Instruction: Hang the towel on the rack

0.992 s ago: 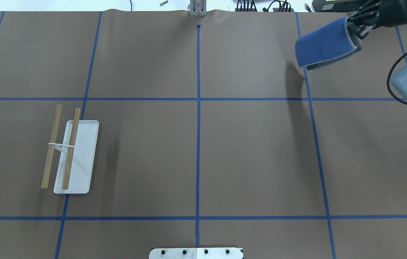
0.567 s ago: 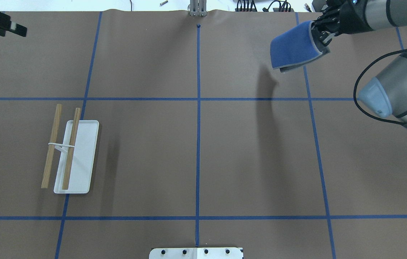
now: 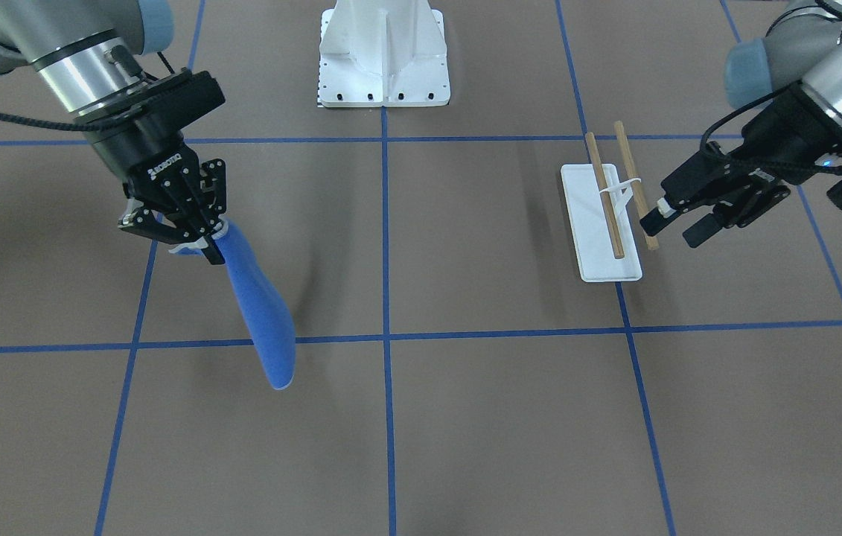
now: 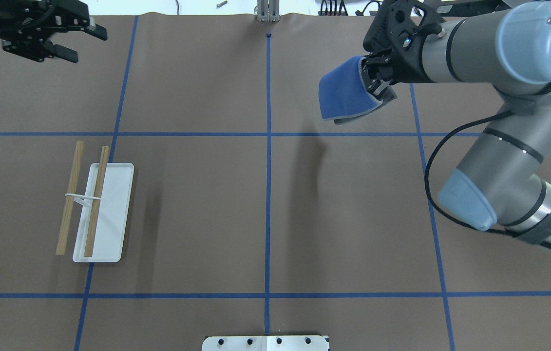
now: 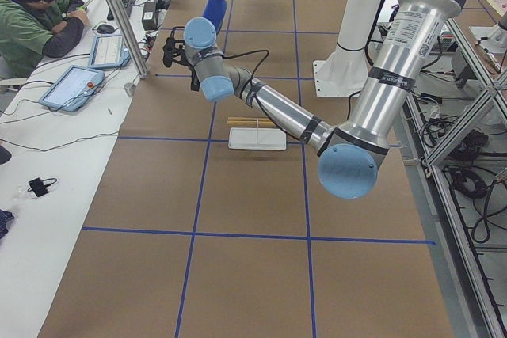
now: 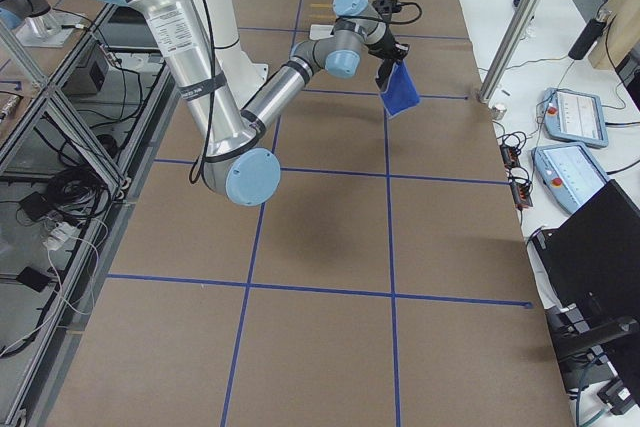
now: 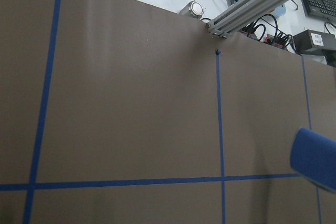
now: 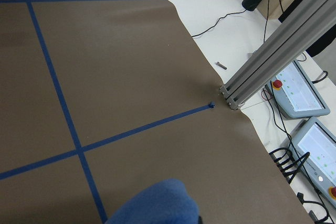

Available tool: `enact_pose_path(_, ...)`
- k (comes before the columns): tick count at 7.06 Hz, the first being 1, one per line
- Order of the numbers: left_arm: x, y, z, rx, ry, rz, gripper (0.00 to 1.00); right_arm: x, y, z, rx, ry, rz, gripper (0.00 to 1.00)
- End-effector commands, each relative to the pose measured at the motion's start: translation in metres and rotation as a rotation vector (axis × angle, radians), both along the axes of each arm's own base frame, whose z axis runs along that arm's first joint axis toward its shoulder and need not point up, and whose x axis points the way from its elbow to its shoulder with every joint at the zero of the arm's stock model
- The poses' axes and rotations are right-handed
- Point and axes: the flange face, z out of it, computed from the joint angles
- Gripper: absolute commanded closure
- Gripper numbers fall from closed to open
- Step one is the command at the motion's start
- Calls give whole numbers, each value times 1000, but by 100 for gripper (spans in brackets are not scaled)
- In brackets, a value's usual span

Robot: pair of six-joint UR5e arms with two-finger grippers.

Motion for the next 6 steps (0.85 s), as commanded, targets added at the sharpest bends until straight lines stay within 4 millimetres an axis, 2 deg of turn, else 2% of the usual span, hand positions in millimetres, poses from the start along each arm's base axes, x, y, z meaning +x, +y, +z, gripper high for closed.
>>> enact_pose_path(1,70,15,-38,-180,74,-38,11,-48,44,-33,32,-11,53,100)
enact_pose_path(4,135,37,-55,-261,99,-74,9,-107,95,-46,70,9,49,100)
enact_pose_path(5,149,45,-55,-260,97,-68,9,-128,112,-60,81,17,47,100)
enact_pose_path(6,160,51,-58,-277,101,-60,10,-140,117,-78,85,28,45,100)
